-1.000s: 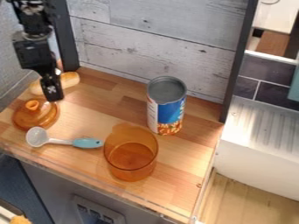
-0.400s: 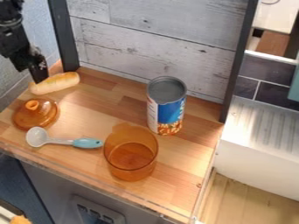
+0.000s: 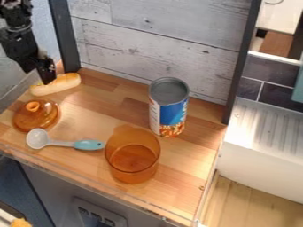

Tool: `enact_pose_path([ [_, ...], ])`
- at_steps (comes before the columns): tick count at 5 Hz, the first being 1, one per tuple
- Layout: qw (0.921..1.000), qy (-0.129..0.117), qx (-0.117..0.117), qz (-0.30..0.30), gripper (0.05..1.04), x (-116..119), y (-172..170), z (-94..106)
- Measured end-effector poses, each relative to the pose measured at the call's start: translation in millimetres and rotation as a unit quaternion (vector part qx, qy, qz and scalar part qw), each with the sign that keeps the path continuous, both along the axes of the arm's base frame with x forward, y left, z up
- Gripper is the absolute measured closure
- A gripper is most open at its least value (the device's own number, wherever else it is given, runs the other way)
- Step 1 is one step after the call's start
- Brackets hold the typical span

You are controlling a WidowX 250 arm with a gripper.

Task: Move the yellow object to the center of the table

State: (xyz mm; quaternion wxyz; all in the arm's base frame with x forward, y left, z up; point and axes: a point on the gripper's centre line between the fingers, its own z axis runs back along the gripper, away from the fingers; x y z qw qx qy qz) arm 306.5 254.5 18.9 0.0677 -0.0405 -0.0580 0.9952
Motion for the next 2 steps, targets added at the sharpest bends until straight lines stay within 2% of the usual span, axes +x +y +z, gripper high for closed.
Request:
enact_pose_path([
  [1,0.9998,-0.018,-0.005,0.007,0.083,9.4,2.0,-13.7],
  [2,0.9998,-0.019,-0.001,-0.005,0.083,17.5,7.2,-20.8],
])
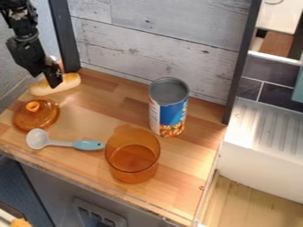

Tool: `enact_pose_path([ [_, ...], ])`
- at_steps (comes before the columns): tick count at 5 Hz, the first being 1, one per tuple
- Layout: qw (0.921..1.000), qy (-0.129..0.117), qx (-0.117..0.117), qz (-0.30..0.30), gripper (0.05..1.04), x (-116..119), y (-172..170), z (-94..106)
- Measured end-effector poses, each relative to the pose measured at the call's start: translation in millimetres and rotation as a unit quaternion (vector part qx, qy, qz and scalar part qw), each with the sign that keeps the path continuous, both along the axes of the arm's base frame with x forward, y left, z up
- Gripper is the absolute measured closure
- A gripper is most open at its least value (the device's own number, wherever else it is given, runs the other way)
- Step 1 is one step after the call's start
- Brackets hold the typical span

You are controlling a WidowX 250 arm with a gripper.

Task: Move the yellow object to the center of the table

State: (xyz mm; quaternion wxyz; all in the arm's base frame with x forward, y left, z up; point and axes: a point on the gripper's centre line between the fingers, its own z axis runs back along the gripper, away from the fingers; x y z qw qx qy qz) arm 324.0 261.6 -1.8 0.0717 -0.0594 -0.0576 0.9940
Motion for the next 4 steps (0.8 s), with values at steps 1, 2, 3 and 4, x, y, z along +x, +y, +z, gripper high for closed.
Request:
enact_pose_path([
  [1,0.9993,0.009,0.001,-0.037,0.083,6,4,-7.8],
  [2,0.9960,0.029,-0.008,-0.085,0.083,8,1,-17.0],
  [3,0.9916,0.042,-0.008,-0.122,0.119,7,-2,-18.9],
  [4,0.9889,0.053,-0.005,-0.138,0.395,7,-8,-22.4],
])
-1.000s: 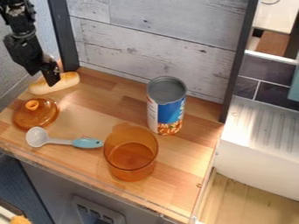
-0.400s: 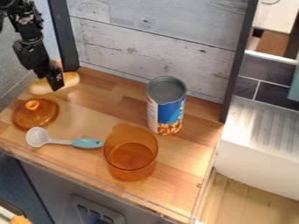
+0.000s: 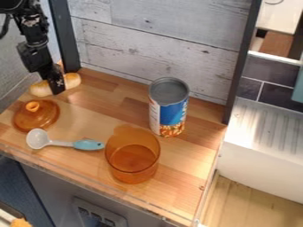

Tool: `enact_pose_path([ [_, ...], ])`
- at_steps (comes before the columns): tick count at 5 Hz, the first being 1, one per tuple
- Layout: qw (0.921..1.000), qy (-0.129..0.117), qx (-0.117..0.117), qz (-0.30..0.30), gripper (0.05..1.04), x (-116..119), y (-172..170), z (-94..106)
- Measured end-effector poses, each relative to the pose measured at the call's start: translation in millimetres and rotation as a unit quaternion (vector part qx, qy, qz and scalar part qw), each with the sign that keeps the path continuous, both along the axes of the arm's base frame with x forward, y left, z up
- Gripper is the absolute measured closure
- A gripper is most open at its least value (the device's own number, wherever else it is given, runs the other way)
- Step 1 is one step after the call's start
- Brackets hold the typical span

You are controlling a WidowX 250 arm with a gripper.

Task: Move the yellow object to the center of the table

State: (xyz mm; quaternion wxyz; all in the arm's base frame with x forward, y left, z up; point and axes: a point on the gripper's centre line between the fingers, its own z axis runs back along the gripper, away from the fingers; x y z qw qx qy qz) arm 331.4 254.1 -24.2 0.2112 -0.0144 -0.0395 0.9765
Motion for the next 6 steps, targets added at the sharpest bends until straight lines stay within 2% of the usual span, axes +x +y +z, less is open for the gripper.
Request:
enact_pose_path([
  [1,1.0000,0.008,0.003,-0.004,0.459,-3,-2,-2.6],
  [3,0.9998,0.016,0.004,-0.008,0.459,-11,-8,-2.0],
  [4,0.9999,-0.001,0.008,-0.007,0.459,-14,-12,21.1],
  [5,0.9990,-0.040,0.006,-0.020,0.459,-17,-22,63.8],
  [6,0.9960,-0.068,0.000,-0.058,0.459,-22,-37,88.3],
])
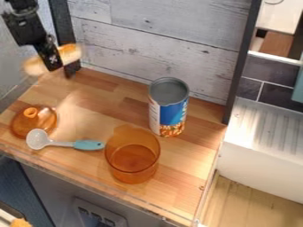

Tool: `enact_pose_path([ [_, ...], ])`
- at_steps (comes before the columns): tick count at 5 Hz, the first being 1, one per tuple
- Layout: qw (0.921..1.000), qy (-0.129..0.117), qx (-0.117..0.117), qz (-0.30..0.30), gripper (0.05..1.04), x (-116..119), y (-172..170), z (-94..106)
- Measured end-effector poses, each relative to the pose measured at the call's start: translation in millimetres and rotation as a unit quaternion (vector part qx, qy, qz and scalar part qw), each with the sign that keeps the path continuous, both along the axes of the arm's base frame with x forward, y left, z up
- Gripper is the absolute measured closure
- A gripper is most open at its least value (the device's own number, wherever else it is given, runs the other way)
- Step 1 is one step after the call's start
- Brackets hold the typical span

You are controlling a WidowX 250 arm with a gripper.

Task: Move the yellow object to the center of the table

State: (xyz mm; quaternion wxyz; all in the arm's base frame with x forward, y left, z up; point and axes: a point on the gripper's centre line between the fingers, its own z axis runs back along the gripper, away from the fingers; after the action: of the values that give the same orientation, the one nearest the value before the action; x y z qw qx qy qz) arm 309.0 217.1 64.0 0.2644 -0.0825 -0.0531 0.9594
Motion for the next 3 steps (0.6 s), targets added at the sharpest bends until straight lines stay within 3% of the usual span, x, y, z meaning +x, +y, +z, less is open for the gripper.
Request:
enact_pose_path([
  [1,0.9966,-0.004,0.005,-0.082,0.459,-9,-19,5.5],
  [3,0.9673,0.009,0.028,-0.252,0.459,-26,-62,-9.7],
])
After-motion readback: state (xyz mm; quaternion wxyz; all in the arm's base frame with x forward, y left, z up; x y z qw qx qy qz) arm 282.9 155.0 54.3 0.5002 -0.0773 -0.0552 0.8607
